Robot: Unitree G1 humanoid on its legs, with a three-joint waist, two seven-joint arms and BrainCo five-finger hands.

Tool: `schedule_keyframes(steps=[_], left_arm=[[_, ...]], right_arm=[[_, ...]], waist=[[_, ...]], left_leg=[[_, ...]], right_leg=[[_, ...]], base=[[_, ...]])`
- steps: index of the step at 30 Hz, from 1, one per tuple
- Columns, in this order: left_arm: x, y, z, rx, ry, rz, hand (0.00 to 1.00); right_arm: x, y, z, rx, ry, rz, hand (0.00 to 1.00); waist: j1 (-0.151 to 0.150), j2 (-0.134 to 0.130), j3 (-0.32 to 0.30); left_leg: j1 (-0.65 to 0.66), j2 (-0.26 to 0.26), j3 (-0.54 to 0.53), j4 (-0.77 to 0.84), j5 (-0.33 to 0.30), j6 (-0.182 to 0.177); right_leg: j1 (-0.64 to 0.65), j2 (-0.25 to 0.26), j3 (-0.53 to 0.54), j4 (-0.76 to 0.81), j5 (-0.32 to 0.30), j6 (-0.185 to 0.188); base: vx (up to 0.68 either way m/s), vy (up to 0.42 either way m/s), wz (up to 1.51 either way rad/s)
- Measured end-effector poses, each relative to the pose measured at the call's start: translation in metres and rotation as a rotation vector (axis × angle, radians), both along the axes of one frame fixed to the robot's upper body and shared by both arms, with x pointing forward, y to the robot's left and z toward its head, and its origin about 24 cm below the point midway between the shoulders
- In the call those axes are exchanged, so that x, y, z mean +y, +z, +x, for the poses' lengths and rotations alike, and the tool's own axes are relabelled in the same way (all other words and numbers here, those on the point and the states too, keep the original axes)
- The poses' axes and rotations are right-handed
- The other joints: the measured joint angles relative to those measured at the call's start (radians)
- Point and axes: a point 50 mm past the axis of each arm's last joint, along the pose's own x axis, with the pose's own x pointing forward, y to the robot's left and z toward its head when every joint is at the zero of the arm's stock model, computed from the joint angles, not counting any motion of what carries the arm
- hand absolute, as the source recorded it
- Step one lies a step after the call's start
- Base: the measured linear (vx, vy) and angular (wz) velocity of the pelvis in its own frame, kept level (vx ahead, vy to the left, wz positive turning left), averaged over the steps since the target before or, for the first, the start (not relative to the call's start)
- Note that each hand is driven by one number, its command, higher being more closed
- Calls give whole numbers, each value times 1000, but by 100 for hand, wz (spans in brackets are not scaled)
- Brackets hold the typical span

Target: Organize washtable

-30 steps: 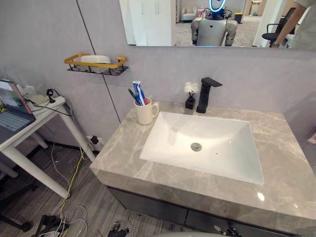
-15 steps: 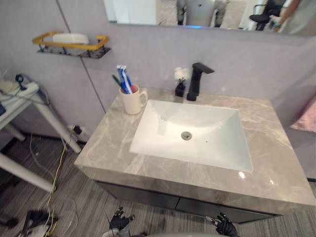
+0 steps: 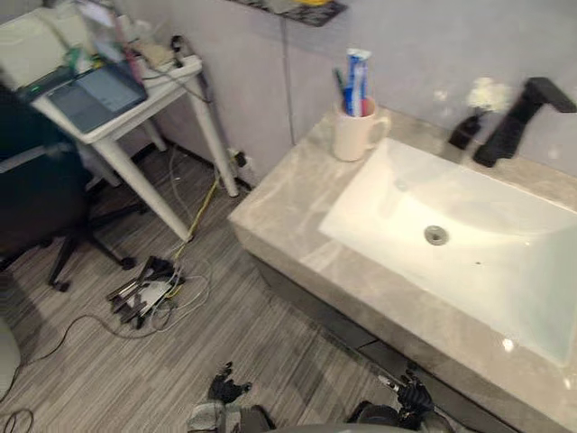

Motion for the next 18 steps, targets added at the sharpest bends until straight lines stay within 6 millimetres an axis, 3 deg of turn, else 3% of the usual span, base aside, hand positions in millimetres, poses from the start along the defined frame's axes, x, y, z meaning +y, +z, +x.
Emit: schedule_keyframes(steps=[2, 5, 6, 7, 8, 9, 10, 11, 13, 15, 16, 17, 18], left_arm=[[-6, 1, 6, -12, -57, 3, 0], [-4, 1, 5, -6, -77, 19, 0], [-4, 0, 4, 2, -76, 20, 0], [-4, 0, 3, 3, -77, 20, 0], [-5, 0, 4, 0, -76, 18, 0], [-6, 1, 6, -8, -76, 15, 0], [-5, 1, 7, -11, -73, 18, 0], [0, 2, 7, -13, -71, 29, 0], [6, 2, 7, -13, -46, 37, 0], [10, 3, 8, -15, -12, 36, 0], [13, 2, 5, -9, 4, 39, 0], [14, 3, 6, -11, 11, 41, 0], [12, 2, 6, -12, 31, 29, 0]], right_arm=[[4, -3, -1, 11, -15, 22, 0], [9, -4, 3, 18, -3, 38, 0], [9, -2, 10, 4, 12, 35, 0], [9, -1, 14, -3, 29, 28, 0], [6, 0, 16, -13, 41, 18, 0], [0, 1, 16, -11, 51, -1, 0], [-1, 1, 16, -6, 61, -4, 0], [1, 0, 15, 0, 81, -2, 0], [5, -1, 12, 6, 80, 10, 0], [8, -1, 12, 3, 83, 16, 0], [11, -3, 8, 8, 77, 26, 0], [14, -3, 6, 10, 66, 39, 0], [13, -4, 3, 18, 57, 42, 0]], waist=[[1, -11, 2], [14, -19, -1], [15, -23, -1], [9, -21, 2], [9, -9, 8], [5, 5, 19], [7, 14, 27], [11, 2, 37], [7, -14, 46], [10, -26, 45], [8, -47, 34], [9, -67, 30], [17, -63, 15]], left_leg=[[14, -58, -73, -88, 1, 1], [22, -105, -141, -79, 0, 20], [22, -119, -168, -70, -16, 43], [18, -134, -185, -60, -23, 53], [7, -145, -220, -49, -38, 73], [-7, -141, -274, -36, -58, 75], [-12, -141, -300, -34, -58, 76], [-15, -145, -355, -35, -56, 80], [-27, -173, -451, -42, -48, 92], [-47, -197, -527, -34, -47, 91], [-62, -225, -583, -23, -39, 79], [-66, -239, -616, -18, -35, 73], [-70, -242, -667, -17, -22, 58]], right_leg=[[40, -3, -54, -28, 17, 15], [84, -42, -54, -19, 52, -8], [84, -75, -31, 40, 51, -9], [69, -107, 11, 108, 48, -25], [19, -132, 118, 213, 39, -106], [-63, -93, 354, 301, -16, -107], [-93, -41, 469, 317, -52, -77], [-128, 56, 617, 329, -105, -54], [-171, 160, 733, 305, -149, -50], [-191, 231, 835, 254, -157, -39], [-177, 249, 898, 176, -157, -41], [-168, 242, 886, 172, -141, -54], [-159, 226, 815, 152, -153, -54]], base=[[-95, 306, 115], [-66, 254, 68], [-66, 204, 45], [-80, 207, 58], [-109, 159, 84], [-94, 72, 87], [-96, 23, 112], [-66, -8, 107], [-39, -38, 133], [-16, -127, 155], [-3, -180, 180], [57, -175, 185], [127, -126, 167]])
